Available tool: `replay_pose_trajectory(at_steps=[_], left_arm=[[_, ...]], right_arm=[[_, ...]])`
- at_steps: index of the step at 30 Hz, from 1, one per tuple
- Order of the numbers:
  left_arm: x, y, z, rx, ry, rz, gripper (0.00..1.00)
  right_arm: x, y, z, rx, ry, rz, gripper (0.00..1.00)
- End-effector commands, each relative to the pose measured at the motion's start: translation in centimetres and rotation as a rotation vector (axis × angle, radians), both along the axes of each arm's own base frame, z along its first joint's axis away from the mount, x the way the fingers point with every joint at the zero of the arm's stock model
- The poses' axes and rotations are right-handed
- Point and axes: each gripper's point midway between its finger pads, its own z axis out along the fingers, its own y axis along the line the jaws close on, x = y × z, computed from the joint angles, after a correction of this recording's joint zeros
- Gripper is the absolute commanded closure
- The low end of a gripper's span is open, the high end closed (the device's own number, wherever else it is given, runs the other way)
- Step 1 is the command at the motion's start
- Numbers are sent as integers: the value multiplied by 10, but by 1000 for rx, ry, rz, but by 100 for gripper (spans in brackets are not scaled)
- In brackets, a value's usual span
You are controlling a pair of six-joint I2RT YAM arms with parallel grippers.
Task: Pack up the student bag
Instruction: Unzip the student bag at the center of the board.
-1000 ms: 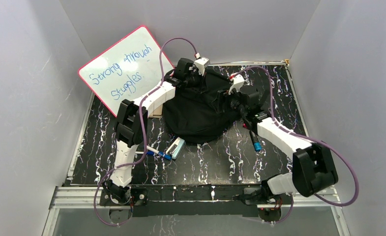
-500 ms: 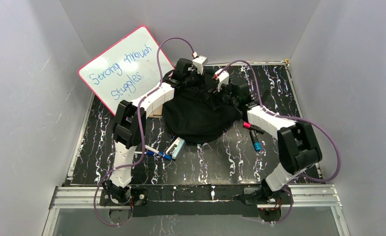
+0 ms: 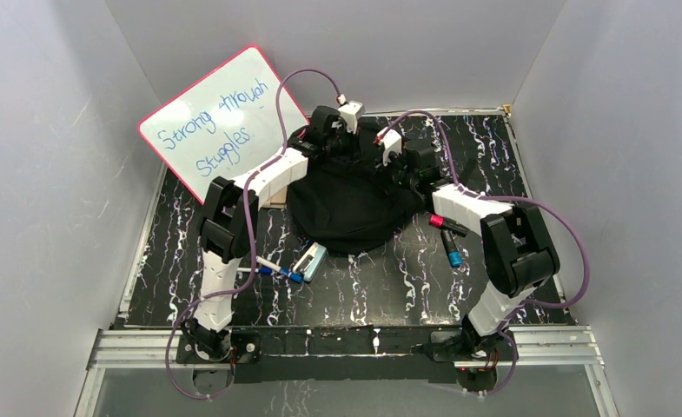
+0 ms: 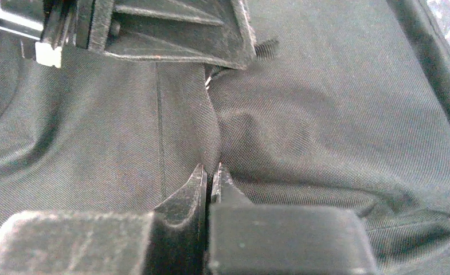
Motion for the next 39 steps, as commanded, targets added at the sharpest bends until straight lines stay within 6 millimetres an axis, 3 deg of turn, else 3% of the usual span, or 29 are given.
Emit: replay_pose_trajectory(at_steps=[1, 9, 18, 27, 33, 37, 39], left_arm=[[16, 24, 53, -23, -105, 108, 100], [46, 72, 37, 21, -92, 277, 100], [70, 126, 31, 70, -121, 407, 100], [91, 153, 22, 123, -144, 456, 100], [98, 145, 30, 86, -152, 416, 99], [83, 142, 58, 6, -113, 429, 55], [69, 145, 77, -41, -103, 448, 41]], right_arm=[[5, -2, 30, 34, -85, -13, 100], [-7, -10, 21, 19, -51, -33, 100], [-18, -13, 27, 37, -31, -43, 100], [-35, -16, 22, 42, -1, -21, 100], [-46, -11, 21, 57, 18, 30, 100], [-45, -7, 27, 91, 32, 21, 100], [-44, -6, 29, 108, 38, 13, 100]])
